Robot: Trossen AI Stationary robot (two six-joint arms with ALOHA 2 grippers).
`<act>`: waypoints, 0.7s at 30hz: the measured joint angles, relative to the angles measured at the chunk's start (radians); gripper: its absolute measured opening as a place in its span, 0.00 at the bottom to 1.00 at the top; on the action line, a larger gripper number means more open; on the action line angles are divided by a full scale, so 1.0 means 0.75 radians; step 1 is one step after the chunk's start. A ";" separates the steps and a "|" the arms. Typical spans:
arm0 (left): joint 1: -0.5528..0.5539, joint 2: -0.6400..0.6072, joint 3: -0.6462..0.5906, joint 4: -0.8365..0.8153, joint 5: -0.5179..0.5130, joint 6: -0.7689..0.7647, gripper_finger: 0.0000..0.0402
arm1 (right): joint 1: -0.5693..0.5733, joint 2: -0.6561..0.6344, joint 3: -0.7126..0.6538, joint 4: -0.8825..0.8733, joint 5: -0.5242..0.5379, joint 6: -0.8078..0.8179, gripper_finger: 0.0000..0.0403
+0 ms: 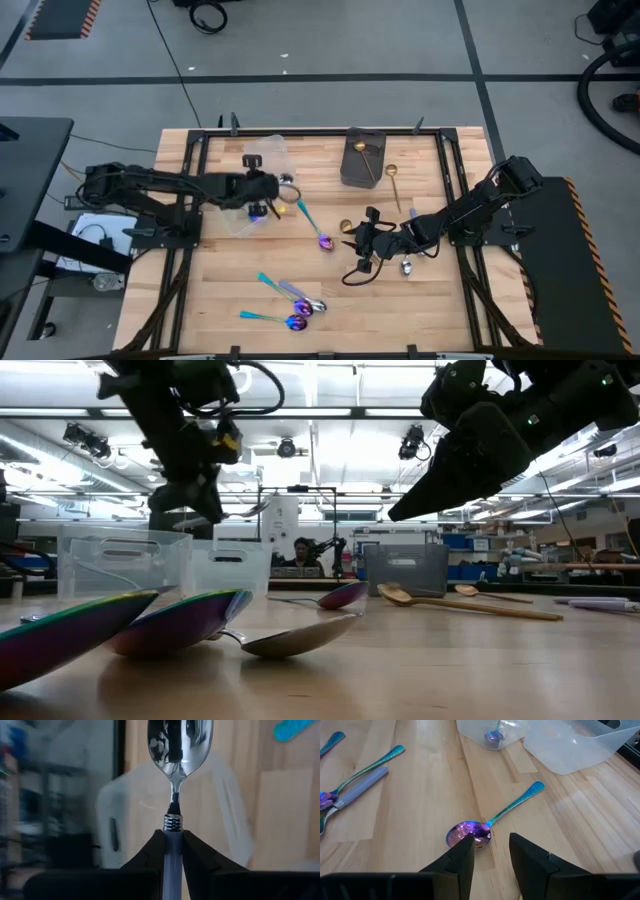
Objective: Sort silverware by color (type)
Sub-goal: Put the purple spoon into the right transparent bin
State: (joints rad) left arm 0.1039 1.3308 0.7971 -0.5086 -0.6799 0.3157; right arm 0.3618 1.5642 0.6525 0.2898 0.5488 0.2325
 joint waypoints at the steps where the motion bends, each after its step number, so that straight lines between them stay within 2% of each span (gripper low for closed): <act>1: 0.039 -0.001 0.000 0.028 0.051 -0.028 0.12 | 0.000 0.000 0.000 0.000 0.000 0.000 0.33; 13: 0.382 -0.006 0.000 0.170 0.478 -0.420 0.12 | 0.000 -0.001 0.000 0.011 -0.003 0.003 0.33; 21: 0.523 -0.006 0.000 0.177 0.631 -0.670 0.12 | 0.002 -0.001 0.000 -0.026 -0.010 0.011 0.33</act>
State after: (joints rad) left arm 0.4965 1.3262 0.7973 -0.3759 -0.2067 -0.1870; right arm 0.3635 1.5639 0.6527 0.2701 0.5415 0.2405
